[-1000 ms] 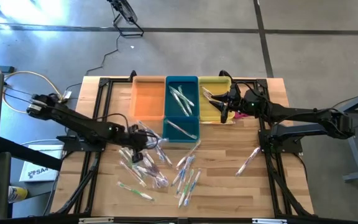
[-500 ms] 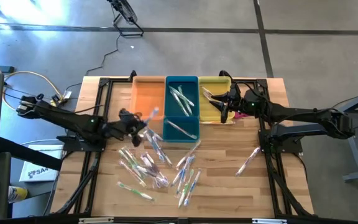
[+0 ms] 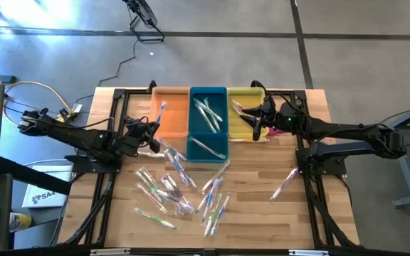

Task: Pick & Place Toothbrushes
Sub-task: Put the blue toothbrush into the orange bin

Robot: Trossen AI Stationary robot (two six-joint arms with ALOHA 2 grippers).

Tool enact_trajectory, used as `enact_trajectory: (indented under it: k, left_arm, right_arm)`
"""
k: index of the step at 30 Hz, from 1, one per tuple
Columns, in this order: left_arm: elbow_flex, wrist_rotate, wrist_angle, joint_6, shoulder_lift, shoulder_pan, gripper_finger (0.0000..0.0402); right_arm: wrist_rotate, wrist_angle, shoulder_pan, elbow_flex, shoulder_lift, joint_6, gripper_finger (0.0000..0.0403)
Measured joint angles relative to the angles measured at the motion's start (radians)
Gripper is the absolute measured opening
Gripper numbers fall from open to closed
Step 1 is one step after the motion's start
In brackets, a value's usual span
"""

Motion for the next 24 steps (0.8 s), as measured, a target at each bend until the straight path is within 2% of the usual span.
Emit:
enact_trajectory:
  k: [6,20,24]
  left_arm:
    - [0.0,0.04,0.0,0.0,0.0,0.0,0.0049]
    - [0.0,0.02,0.051,-0.006,0.0,0.0,0.0049]
    - [0.0,0.063,0.057,-0.006,0.0,0.047,0.0049]
  right_arm:
    - [0.002,0.0,0.0,0.0,0.0,0.002,0.0111]
    - [0.004,0.0,0.0,0.0,0.0,-0.003,0.0111]
    - [0.004,0.0,0.0,0.0,0.0,-0.003,0.0111]
